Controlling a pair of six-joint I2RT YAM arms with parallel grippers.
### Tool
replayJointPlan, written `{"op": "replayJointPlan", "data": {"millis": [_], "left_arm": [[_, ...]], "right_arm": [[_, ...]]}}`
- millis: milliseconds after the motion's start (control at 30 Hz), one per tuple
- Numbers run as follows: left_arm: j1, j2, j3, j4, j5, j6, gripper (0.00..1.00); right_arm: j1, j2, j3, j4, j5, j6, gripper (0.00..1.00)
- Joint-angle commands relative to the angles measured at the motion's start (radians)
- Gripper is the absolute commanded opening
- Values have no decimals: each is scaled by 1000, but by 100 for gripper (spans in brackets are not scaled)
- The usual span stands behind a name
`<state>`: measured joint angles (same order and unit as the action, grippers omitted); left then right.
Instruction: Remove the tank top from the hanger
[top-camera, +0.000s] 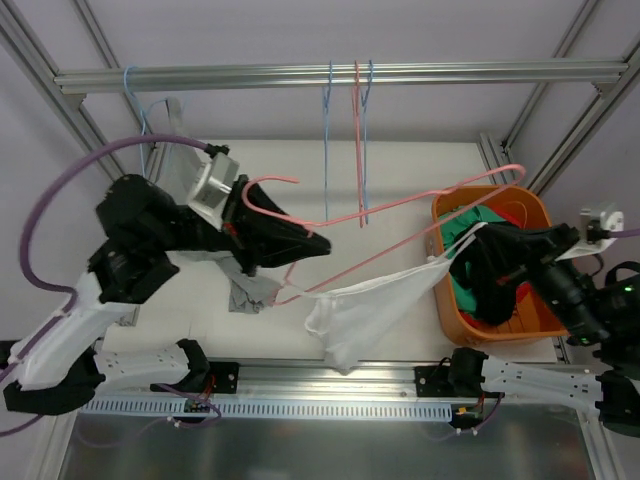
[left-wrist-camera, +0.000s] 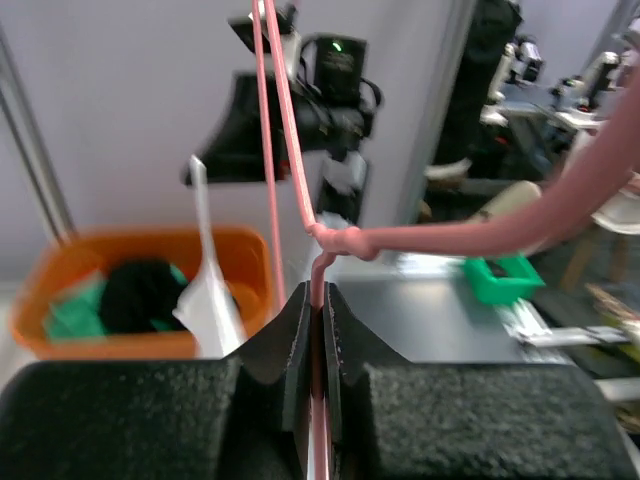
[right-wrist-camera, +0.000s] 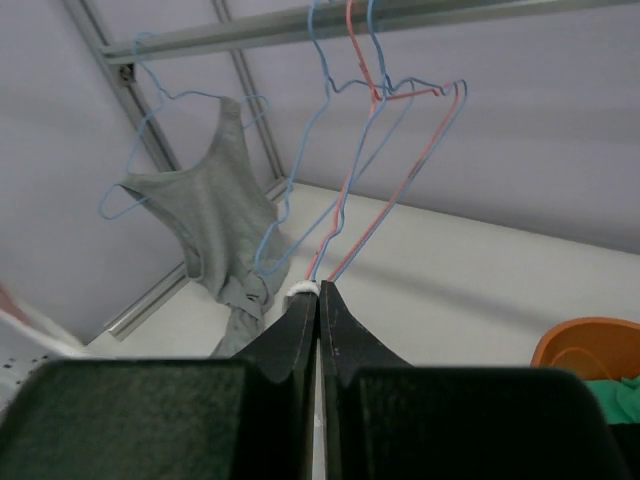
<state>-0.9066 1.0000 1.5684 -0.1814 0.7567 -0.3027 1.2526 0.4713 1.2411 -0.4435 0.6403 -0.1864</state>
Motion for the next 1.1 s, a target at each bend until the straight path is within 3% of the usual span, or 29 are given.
{"op": "replayJointPlan", "data": {"millis": [0, 33, 67, 200, 267, 400, 500, 633, 667, 767, 800, 867, 900, 967, 1000, 1033, 1067], "left_arm": [[-180, 87, -115, 492, -365, 187, 0], [-202, 118, -140, 664, -435, 248, 0], [-213, 135, -159, 739, -541, 272, 0], [-222, 206, -240, 1104, -709, 293, 0], [-224, 220, -232, 1128, -717, 293, 0], [-224, 157, -289, 1131, -698, 284, 0], [-229, 34, -332, 996, -700, 272, 0], [-230, -151, -325, 694, -724, 266, 0], [-230, -178, -314, 519, -787, 254, 0], [-230, -300, -344, 235, -933, 188, 0], [-230, -335, -370, 185, -1039, 165, 0], [-230, -425, -447, 67, -1140, 88, 0], [-230, -448, -465, -54, -1225, 56, 0], [-230, -480, -505, -148, -1267, -15, 0], [-230, -482, -513, -215, -1280, -33, 0], [-230, -465, -516, -245, -1292, -65, 0], [-230, -453, -512, -271, -1298, -84, 0]], "right_arm": [[-2, 26, 139, -144, -145, 4, 0], [-2, 33, 162, -167, -172, 22, 0], [-2, 50, 162, -202, -180, 30, 0], [-2, 76, 77, -244, -240, 85, 0], [-1, 87, -50, -219, -353, 149, 0], [-1, 72, -216, -92, -404, 217, 0], [-1, 70, -313, -26, -427, 266, 0], [-1, 118, -371, 29, -468, 298, 0], [4, 147, -394, 35, -469, 301, 1], [8, 171, -437, 49, -423, 332, 6], [8, 170, -469, 54, -416, 341, 8], [10, 153, -500, 57, -378, 375, 39], [8, 124, -528, 55, -364, 383, 45], [8, 90, -549, 45, -326, 390, 62], [8, 70, -561, 32, -309, 401, 76], [8, 40, -563, 20, -268, 406, 98], [8, 26, -563, -15, -251, 409, 99]]}}
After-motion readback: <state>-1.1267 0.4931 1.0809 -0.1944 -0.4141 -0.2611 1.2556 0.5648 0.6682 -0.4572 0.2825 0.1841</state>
